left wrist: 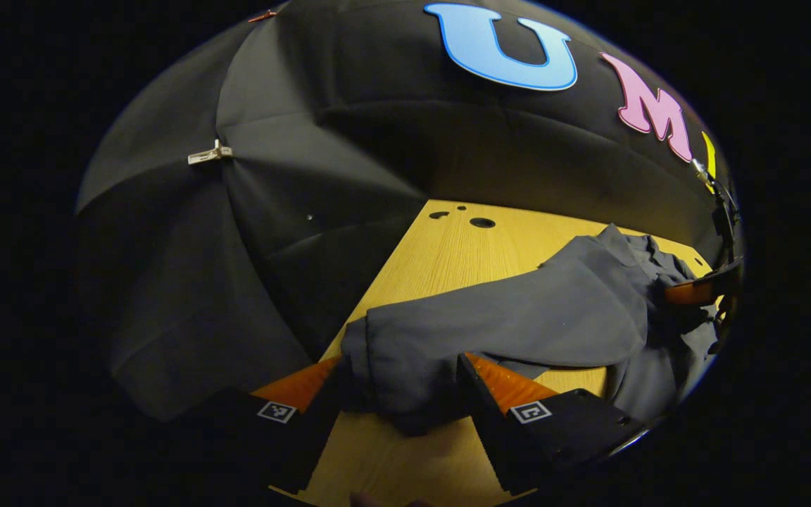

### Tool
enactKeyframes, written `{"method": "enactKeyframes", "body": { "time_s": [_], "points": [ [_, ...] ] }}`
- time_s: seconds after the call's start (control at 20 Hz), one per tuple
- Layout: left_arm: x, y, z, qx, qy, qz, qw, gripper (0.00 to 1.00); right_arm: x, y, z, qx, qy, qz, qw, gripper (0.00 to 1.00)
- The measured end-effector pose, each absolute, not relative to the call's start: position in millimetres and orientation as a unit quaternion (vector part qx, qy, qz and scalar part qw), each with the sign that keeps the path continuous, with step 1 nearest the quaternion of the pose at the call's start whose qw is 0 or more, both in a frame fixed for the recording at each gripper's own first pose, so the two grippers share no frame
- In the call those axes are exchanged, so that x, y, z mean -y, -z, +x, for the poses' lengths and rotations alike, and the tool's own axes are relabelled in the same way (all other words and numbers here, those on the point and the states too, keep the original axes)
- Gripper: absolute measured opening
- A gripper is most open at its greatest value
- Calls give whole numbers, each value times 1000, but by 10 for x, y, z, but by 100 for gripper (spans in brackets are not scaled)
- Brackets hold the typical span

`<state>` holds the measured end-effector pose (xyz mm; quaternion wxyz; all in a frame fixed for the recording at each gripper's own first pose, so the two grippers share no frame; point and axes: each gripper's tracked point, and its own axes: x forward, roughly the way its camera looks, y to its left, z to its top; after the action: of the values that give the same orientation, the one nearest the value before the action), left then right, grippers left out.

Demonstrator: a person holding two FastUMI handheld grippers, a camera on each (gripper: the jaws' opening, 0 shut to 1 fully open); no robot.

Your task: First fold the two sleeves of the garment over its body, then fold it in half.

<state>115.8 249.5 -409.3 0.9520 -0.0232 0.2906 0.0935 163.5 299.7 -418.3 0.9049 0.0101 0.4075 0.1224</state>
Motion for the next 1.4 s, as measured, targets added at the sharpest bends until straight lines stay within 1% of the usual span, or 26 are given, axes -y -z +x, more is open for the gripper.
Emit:
{"method": "enactKeyframes", "body": {
  "time_s": [0.1,0.15,0.2,0.25,0.35,0.4,0.45,0.5,0.6,0.65,0.7,0.8,0.85,0.9,0.95,1.0,1.2,1.4],
  "points": [
    [-2488,4161,1176,-303,-92,-21,948,94,-3125,3924,1620,-378,-155,13,913,64],
    [-2487,4177,1184,-307,-90,-19,947,94,-3114,3850,1595,-366,-163,3,916,64],
    [-2475,4210,1186,-311,-89,-18,946,94,-3080,3771,1561,-360,-162,-10,919,57],
    [-2477,4235,1192,-315,-90,-17,945,94,-3031,3735,1530,-356,-159,-19,921,60],
    [-2468,4292,1185,-325,-90,-15,941,94,-2923,3669,1483,-354,-148,-29,923,61],
    [-2458,4321,1191,-329,-90,-16,940,94,-2849,3639,1450,-354,-143,-31,924,61],
    [-2444,4339,1198,-332,-91,-19,939,95,-2782,3603,1420,-354,-139,-31,924,58],
    [-2448,4337,1201,-331,-91,-22,939,94,-2712,3556,1387,-352,-135,-30,926,61],
    [-2406,4353,1213,-333,-81,-26,939,95,-2553,3455,1303,-349,-129,-37,928,61],
    [-2336,4371,1217,-341,-59,-20,938,91,-2479,3399,1244,-346,-128,-44,928,61],
    [-2301,4355,1269,-340,-40,-13,939,70,-2405,3344,1193,-343,-129,-50,929,61],
    [-2273,4345,1307,-351,-39,-15,935,28,-2248,3246,1078,-338,-126,-58,931,61],
    [-2278,4344,1312,-357,-43,-21,933,19,-2160,3196,1027,-335,-122,-59,932,61],
    [-2284,4341,1332,-357,-50,-29,932,14,-2066,3154,983,-334,-116,-58,933,58],
    [-2287,4322,1338,-357,-56,-35,932,12,-1983,3122,937,-334,-110,-55,934,61],
    [-2291,4310,1333,-354,-59,-35,933,11,-1881,3095,903,-333,-103,-55,936,61],
    [-2258,4095,1290,-341,-71,-20,937,9,-1548,3050,804,-333,-83,-53,938,61],
    [-2109,3491,1327,-288,-69,-16,955,9,-1300,3054,715,-334,-68,-44,939,61]
  ]
}}
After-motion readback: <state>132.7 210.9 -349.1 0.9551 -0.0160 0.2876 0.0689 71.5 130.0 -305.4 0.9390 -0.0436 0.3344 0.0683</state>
